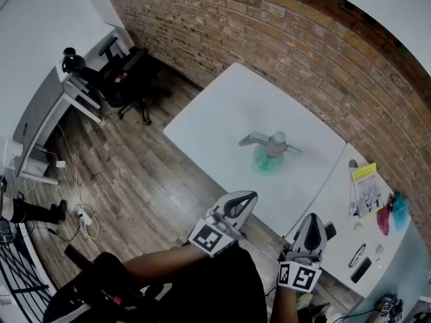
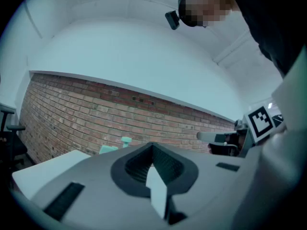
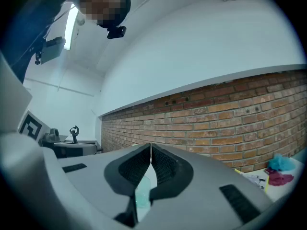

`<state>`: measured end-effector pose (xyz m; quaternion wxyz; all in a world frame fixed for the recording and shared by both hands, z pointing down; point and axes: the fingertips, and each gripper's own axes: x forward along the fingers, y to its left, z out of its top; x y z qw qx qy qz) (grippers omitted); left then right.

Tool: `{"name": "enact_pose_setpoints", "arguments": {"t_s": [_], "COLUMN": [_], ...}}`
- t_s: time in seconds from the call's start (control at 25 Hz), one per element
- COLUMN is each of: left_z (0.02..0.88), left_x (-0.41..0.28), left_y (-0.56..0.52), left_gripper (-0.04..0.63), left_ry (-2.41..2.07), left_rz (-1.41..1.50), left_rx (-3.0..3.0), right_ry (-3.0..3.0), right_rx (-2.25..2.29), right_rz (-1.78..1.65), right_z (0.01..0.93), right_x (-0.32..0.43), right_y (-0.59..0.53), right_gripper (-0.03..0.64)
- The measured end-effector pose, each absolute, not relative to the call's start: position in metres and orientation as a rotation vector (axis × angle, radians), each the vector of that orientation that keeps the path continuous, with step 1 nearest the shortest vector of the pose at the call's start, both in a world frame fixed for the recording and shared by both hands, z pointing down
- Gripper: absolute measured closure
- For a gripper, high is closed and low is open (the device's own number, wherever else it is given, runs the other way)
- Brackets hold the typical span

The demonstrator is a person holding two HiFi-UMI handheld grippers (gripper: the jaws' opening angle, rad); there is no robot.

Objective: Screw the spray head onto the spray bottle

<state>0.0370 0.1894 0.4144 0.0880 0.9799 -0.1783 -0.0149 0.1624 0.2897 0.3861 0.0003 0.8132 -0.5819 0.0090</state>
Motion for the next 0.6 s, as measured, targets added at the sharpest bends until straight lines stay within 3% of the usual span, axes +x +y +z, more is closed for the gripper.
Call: {"name": "enact_pose_setpoints", "arguments": {"t_s": [0.6], "left_z": [0.451], "left_x": [0.070], "left_y": [0.132], "left_gripper": [0.594], "left_ry": [-0.410], "left_rz": [-0.003], "left_rx": [2.973], "right_ry": [-1.822], "right_rx": [2.512], "right_rz": [-0.039], "right_z": [0.376], "right_x": [0.176], "right_y": [0.210], "right_gripper": [0.604]}}
